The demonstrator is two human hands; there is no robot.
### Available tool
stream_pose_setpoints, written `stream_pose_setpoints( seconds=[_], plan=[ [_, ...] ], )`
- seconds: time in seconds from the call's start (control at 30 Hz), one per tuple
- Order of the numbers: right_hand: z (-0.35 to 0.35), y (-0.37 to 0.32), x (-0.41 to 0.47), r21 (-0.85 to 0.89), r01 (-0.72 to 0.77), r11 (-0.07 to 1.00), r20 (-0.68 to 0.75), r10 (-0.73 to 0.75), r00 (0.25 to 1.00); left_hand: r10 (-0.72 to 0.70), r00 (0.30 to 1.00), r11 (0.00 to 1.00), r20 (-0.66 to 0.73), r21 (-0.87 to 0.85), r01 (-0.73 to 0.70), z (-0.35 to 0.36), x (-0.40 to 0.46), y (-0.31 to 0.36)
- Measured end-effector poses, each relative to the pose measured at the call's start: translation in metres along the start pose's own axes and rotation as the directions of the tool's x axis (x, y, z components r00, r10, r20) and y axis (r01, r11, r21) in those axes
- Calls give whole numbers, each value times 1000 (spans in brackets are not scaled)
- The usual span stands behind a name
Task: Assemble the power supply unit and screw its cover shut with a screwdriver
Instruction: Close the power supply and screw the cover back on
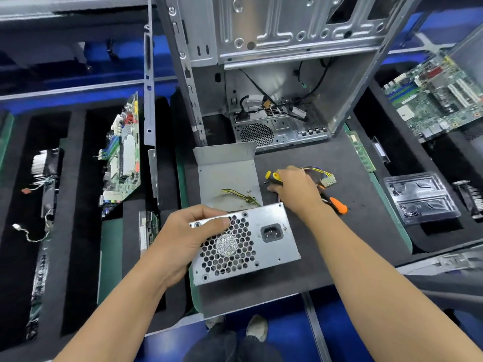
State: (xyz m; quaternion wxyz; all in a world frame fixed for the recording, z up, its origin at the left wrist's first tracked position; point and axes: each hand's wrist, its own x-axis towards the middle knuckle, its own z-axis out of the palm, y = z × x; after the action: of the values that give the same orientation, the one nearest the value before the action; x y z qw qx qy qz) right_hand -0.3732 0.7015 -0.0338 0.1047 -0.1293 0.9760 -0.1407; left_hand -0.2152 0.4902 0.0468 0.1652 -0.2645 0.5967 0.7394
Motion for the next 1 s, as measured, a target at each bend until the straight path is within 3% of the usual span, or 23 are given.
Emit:
stream_pose_setpoints(
  seconds=[0.2, 0.37, 0.47, 0.57, 0.67, 0.77, 0.83, 0.93, 1.0],
  plan=[
    [-7, 2, -3, -187, 103, 977, 111, -83, 990, -11, 1000, 1000, 12, 8, 11, -3, 3, 0],
    [-6, -9, -8, -419, 199, 886, 183, -132, 974, -3, 1000, 999, 21, 33, 3, -4, 4, 1],
    [-4, -11, -10, -451, 190, 872, 169, -125, 978, 20, 999, 997, 29, 77, -22, -2, 2, 1],
    [-10, -10, -10, -347, 122, 930, 134, -80, 988, 23, 999, 996, 32, 87, -25, -2, 2, 2],
    [-20, -7, -18, -33, -18, 999, 22, 19, 1000, 10, 999, 996, 42, 87, -13, -3, 3, 4],
    [-41, -9, -39, 416, -55, 908, -42, 80, 996, 1, 999, 994, 50, 107, -6, -4, 5, 4],
    [-62, -19, -62, 587, 15, 810, -53, 20, 998, -1, 996, 991, 88, 137, -11, -5, 8, 4],
    [-83, -36, -91, 620, 174, 765, -46, -186, 981, -20, 986, 985, 164, 170, -8, -6, 10, 5],
    [-89, -45, -99, 500, 303, 811, -35, -331, 943, -25, 984, 981, 178, 192, -9, -6, 11, 6]
  ],
)
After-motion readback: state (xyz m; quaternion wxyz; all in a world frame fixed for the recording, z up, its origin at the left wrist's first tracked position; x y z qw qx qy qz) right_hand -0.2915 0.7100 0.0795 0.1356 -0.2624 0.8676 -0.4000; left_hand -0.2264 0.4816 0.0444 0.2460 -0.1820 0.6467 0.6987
